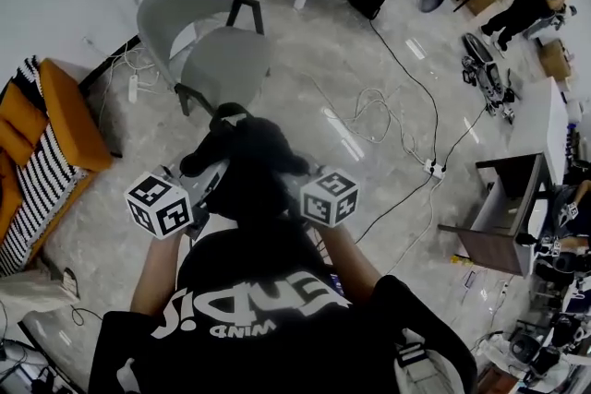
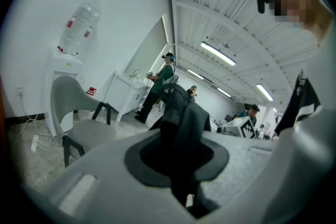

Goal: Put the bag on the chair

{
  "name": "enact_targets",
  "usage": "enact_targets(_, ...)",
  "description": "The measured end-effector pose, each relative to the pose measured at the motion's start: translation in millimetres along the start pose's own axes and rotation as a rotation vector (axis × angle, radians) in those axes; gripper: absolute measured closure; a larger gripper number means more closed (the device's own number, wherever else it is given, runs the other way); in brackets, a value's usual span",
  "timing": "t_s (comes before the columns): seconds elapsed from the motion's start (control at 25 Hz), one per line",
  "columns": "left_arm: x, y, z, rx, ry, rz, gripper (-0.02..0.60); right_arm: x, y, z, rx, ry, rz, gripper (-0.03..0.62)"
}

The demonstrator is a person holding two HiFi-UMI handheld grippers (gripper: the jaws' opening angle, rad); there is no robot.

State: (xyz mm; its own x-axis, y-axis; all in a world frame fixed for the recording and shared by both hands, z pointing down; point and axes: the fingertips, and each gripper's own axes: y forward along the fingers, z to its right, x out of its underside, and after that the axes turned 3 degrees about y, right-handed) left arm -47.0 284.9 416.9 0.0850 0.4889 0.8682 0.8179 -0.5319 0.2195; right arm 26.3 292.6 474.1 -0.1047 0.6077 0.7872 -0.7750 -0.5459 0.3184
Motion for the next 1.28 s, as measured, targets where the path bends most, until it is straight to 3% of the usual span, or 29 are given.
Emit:
enact_targets(0.64,-81.4,106.5,-75.5,-0.031,0.0,0.039,0.525,-110.3,50.4,105.7,-0.042,-0.049,-0.017,0.556)
enact_targets(1.28,-152.2,188.0,-174.7,0.106,-0.003,-0.016,0.525,-196.2,122.0,187.0,0.08,-0.005,0.053,0.556)
